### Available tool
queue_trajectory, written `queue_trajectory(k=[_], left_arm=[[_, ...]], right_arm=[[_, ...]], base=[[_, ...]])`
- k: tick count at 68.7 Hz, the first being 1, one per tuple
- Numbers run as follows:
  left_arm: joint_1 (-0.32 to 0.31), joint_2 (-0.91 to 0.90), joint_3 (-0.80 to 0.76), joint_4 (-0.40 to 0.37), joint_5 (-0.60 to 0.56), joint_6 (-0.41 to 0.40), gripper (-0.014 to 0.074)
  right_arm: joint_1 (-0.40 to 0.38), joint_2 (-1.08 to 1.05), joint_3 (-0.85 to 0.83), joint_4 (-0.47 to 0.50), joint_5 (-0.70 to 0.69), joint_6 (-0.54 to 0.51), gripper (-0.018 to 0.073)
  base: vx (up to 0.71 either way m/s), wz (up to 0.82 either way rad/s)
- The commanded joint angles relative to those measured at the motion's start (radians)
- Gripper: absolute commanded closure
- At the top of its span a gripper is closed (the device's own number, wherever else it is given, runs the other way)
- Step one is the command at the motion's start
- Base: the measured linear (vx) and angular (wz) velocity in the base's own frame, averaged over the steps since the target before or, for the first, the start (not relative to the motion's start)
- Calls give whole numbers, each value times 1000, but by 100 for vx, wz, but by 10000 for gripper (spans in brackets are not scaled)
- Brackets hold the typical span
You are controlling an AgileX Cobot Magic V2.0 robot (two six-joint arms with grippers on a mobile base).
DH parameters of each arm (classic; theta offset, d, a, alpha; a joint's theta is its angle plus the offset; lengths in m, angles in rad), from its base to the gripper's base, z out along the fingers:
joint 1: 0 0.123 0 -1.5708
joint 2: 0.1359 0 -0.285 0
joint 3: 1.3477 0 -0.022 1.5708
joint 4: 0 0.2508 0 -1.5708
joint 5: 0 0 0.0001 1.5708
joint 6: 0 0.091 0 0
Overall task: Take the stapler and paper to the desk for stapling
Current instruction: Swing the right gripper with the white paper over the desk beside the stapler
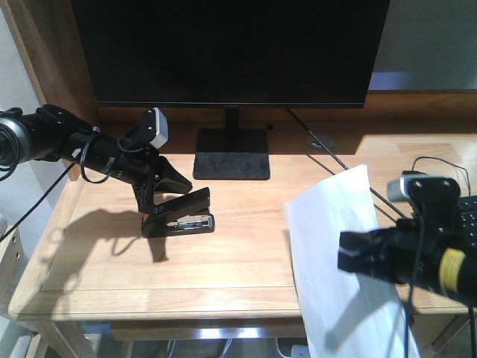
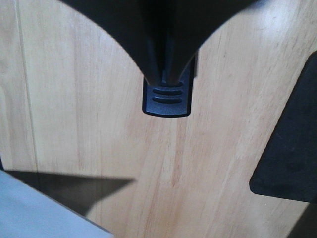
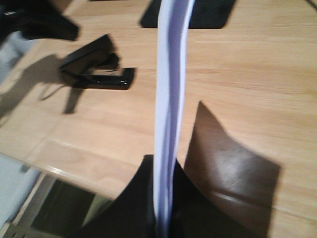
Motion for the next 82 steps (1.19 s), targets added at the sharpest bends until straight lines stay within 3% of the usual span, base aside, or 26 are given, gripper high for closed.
queue_trajectory(k=[1,29,46,61,82], left_arm=[[-7,-62,-30,-65,25,-10,603],[-7,-62,-30,-65,25,-10,603],[-7,-62,-30,-65,25,-10,603],[-7,-62,-30,-65,25,-10,603],[-7,-62,-30,-65,25,-10,603]], right_arm=[[0,73,-78,112,22,-92,561],[0,337,-306,399,-32,-261,561],[2,463,-393,466,-57,-313,561],[2,510,-425,474,-230,-435,561],[2,567,-427,594,-335,-549,561]], base=[[0,0],[0,0],[0,0],[0,0],[0,0]])
